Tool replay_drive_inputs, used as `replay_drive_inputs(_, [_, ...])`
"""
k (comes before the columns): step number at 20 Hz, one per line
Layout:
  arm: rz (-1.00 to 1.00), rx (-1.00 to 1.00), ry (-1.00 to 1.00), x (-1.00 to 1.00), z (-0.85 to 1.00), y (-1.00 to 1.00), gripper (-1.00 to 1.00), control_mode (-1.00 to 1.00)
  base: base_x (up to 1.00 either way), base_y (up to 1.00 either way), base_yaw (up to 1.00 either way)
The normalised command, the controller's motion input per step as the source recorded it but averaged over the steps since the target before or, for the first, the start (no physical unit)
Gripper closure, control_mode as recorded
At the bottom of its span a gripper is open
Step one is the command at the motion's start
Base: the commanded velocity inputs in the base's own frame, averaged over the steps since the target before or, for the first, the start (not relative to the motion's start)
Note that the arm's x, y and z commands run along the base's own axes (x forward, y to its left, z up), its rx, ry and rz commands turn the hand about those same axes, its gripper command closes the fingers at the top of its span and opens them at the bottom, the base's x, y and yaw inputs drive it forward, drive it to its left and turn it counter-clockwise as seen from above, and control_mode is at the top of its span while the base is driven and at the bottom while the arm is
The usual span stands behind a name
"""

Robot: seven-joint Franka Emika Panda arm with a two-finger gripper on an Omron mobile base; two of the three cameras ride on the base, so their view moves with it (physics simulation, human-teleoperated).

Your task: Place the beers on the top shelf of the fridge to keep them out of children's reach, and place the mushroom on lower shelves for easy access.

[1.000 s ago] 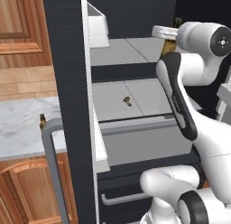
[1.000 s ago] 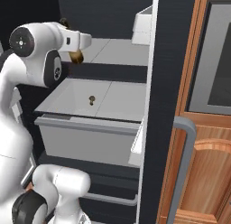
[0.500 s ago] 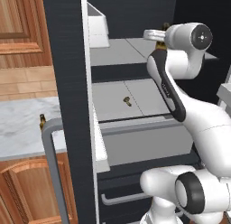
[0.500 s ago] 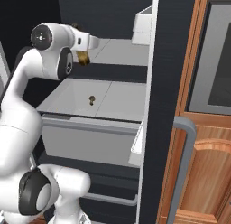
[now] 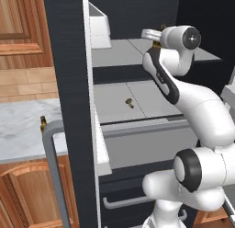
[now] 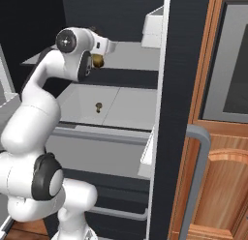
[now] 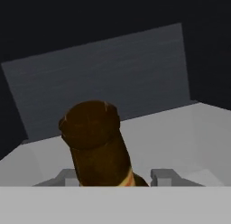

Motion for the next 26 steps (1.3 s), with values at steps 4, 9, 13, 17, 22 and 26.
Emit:
replay_drive_inputs(4, [0.0,0.05,0.0,0.77,-0.08,-0.1,1.0,-1.0,0.0,0.0,0.0])
replay_drive_inputs(9, [0.0,0.0,0.0,0.72,-0.19,0.0,1.0,-1.0,0.0,0.0,0.0])
replay_drive_inputs(13, [0.0,0.0,0.0,0.65,-0.1,0.0,1.0,-1.0,0.0,0.0,0.0])
replay_drive_inputs(17, [0.0,0.0,0.0,0.67,-0.16,0.0,1.0,-1.0,0.0,0.0,0.0])
replay_drive_inputs(22, [0.0,-0.01,0.01,0.62,-0.19,0.02,-1.0,-1.0,0.0,0.0,0.0])
replay_drive_inputs(26, [0.0,-0.09,0.05,0.47,-0.24,0.14,-1.0,-1.0,0.0,0.0,0.0])
